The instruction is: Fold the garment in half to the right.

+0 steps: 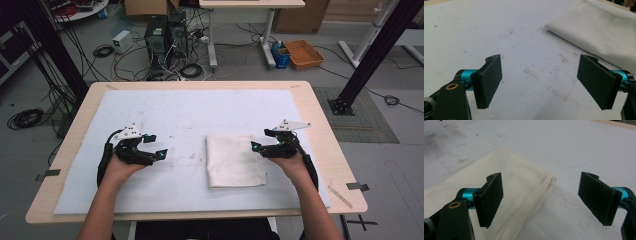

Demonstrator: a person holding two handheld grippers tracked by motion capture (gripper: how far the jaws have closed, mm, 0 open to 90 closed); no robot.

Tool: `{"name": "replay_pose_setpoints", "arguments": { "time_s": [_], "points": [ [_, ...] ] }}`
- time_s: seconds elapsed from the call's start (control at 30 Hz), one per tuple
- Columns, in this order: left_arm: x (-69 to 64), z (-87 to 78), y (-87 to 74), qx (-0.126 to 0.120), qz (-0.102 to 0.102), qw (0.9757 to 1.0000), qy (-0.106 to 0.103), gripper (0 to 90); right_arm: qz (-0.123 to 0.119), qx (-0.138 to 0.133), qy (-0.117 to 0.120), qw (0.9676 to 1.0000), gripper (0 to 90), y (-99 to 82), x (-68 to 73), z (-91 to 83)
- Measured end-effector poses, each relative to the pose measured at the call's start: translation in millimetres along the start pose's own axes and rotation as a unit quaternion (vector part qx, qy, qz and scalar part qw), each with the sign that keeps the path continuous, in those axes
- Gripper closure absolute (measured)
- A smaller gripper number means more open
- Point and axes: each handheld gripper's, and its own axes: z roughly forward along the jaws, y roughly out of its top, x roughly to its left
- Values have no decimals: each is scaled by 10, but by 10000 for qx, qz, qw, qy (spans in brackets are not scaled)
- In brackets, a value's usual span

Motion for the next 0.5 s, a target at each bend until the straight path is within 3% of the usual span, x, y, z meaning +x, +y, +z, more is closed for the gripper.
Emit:
{"name": "replay_pose_setpoints", "arguments": {
  "time_s": [0.17, 0.5],
  "points": [
    [-22, 10, -20, 25, 33, 10000, -82, 197, 27, -14, -33, 10000, 205, -11, -25, -4],
    [-25, -3, -47, 36, 30, 10000, -21, 197, -37, 38, 49, 10000, 205, -13, -11, 78]
  ]
}}
